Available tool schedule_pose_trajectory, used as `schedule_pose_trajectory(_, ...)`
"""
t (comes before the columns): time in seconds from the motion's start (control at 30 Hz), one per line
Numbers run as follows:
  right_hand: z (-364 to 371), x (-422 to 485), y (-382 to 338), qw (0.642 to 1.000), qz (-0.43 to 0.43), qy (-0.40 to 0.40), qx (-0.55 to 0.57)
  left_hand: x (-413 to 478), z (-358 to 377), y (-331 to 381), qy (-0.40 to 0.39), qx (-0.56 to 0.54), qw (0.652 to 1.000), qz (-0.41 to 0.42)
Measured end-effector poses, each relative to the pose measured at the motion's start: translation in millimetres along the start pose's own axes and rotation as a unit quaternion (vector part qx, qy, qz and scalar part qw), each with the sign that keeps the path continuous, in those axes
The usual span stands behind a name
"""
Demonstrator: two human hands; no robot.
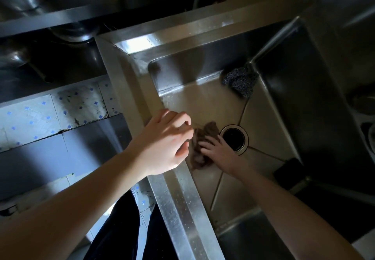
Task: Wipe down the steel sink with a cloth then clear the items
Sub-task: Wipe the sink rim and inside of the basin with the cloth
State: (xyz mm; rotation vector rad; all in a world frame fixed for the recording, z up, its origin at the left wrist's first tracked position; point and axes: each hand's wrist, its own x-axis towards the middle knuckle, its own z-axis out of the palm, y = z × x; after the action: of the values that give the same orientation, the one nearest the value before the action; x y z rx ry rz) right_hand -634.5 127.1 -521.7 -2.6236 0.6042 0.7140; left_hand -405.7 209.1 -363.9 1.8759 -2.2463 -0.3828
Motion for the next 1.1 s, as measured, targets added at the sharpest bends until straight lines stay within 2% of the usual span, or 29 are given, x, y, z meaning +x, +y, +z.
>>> schedule_pose_trajectory(0.07,1,-20,14,0.999,0.005,-0.022,-0.027,0,1,0,-0.001,-0.001,1.0,-0.001)
schedule_pose_trajectory(0.17,-6,-30,23,0.999,0.031,-0.015,-0.005,0,2,-1,0.002,-0.002,1.0,0.0)
schedule_pose_trajectory(0.27,-23,-10,15,0.997,0.034,0.01,0.062,0,2,-1,0.006,0.006,1.0,0.0)
schedule_pose_trajectory(0.4,-57,37,-18,0.992,-0.024,0.053,0.115,1,2,-1,0.009,0.002,1.0,0.001)
schedule_pose_trajectory(0.5,-80,54,-39,0.979,0.018,0.078,0.189,0,2,-2,0.0,0.007,1.0,0.002)
schedule_pose_trajectory(0.63,-87,97,-31,0.988,-0.017,0.085,0.125,1,3,-2,0.01,0.009,1.0,0.007)
schedule_pose_trajectory(0.67,-86,109,-26,0.996,-0.014,0.076,0.05,1,4,-2,0.009,0.009,1.0,0.007)
schedule_pose_trajectory(0.7,-87,121,-16,0.998,0.021,0.06,0.005,1,4,-3,0.008,0.009,1.0,0.006)
schedule_pose_trajectory(0.77,-85,131,10,0.994,0.082,0.071,-0.011,0,4,-3,0.009,0.006,1.0,0.007)
schedule_pose_trajectory(0.93,-70,93,55,0.959,0.238,0.128,0.087,0,5,-2,0.007,-0.003,1.0,0.007)
schedule_pose_trajectory(1.0,-59,71,53,0.952,0.26,0.133,0.092,0,5,-2,0.004,-0.007,1.0,0.005)
schedule_pose_trajectory(1.1,-38,49,37,0.971,0.221,0.081,0.048,0,4,-2,0.009,-0.005,1.0,0.006)
